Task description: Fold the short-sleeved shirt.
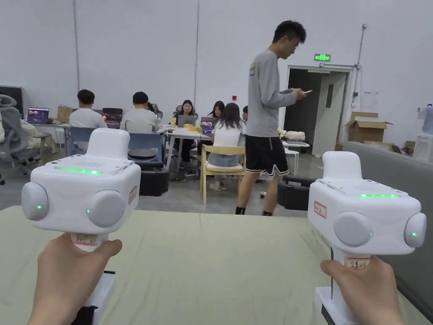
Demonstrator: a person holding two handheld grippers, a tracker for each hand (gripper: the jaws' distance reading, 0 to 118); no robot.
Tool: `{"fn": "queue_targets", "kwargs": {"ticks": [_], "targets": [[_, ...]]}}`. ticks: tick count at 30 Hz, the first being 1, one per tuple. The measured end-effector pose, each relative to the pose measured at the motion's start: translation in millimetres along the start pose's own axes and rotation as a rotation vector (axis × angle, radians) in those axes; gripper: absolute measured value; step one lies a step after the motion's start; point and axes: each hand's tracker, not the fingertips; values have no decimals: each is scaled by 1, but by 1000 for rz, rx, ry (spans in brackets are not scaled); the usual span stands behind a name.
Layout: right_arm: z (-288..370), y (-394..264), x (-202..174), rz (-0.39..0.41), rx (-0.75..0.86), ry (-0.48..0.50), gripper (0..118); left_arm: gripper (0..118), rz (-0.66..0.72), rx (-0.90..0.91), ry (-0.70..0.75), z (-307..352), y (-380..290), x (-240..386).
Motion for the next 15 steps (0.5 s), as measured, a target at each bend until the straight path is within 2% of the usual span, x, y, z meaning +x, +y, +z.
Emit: {"fn": "queue_targets", "kwargs": {"ticks": [11, 15], "targets": [[-1, -4, 5, -20, -1, 9, 118, 118, 36, -30, -12, -6, -6, -1], [-3, -6, 4, -3, -4, 6, 118, 118, 29, -34, -15, -8, -8, 0]]}}
